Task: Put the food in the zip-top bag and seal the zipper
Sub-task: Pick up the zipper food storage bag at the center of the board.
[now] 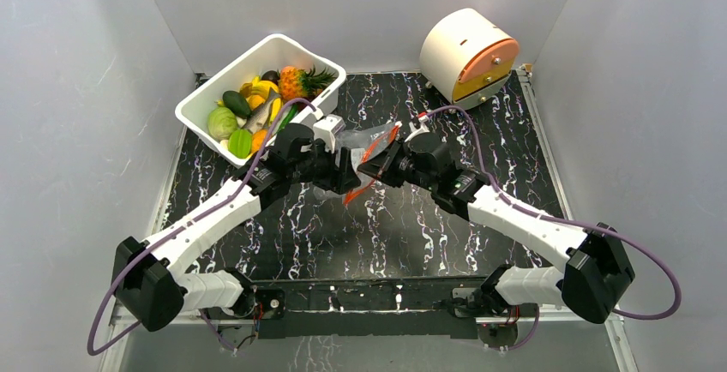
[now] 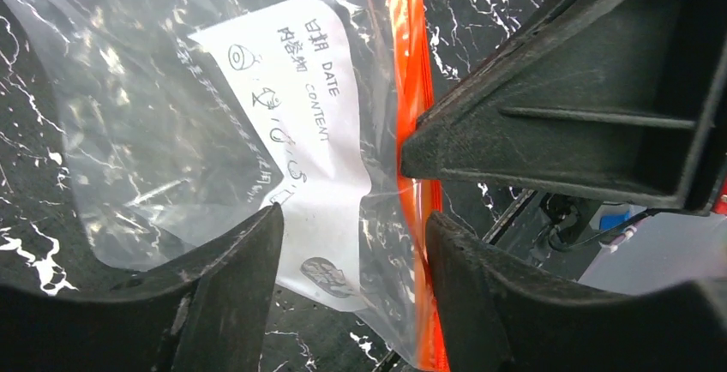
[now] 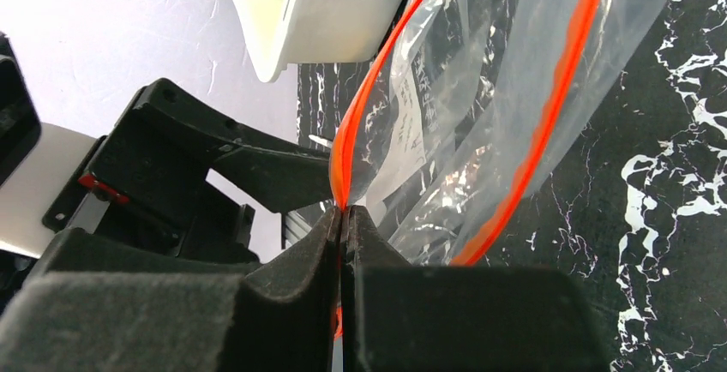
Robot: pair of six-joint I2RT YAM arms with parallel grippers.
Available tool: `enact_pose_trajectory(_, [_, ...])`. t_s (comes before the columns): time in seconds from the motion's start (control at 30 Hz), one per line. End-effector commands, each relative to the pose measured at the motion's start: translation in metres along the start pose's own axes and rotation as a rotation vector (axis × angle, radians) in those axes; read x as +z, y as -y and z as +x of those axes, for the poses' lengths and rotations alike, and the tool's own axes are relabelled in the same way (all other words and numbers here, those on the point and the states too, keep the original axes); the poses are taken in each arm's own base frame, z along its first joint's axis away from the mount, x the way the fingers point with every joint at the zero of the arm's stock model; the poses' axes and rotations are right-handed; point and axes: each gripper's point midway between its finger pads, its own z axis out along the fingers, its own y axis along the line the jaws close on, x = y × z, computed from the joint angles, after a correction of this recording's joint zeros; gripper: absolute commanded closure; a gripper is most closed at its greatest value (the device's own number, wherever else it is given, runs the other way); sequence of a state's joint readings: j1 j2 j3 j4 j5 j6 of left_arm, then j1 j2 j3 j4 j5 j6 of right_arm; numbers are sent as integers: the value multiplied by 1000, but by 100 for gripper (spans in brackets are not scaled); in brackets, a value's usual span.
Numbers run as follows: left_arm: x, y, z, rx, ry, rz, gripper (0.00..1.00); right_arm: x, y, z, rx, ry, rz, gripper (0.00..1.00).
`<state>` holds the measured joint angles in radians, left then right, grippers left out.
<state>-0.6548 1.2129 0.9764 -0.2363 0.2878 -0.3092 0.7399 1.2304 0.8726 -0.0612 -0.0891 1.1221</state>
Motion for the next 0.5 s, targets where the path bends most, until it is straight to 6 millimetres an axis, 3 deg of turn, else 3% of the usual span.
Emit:
enact_pose_trajectory(0.0, [5, -2, 4, 16, -1, -6, 47, -3, -33, -11, -17, 39, -99, 100])
enact_pose_trajectory(0.07, [4, -1, 4, 21, 2, 2, 67, -4, -31, -11, -27, 41, -94, 100])
enact_pose_trajectory(0.13, [1, 0, 0, 29, 12, -4, 94, -7, -28, -14, -39, 60, -71, 98])
enact_pose_trajectory(0.17, [-1, -1, -2, 30, 20, -19, 100, -10, -22, -18, -38, 81, -38, 94])
enact_pose_trajectory(0.23, [-6, -5, -5, 30, 41, -49, 100, -18, -16, -25, -29, 122, -1, 80])
enact_pose_trajectory(0.47, [-9, -6, -5, 11, 76, -51, 100, -50, 8, -42, 76, 267, 83, 64])
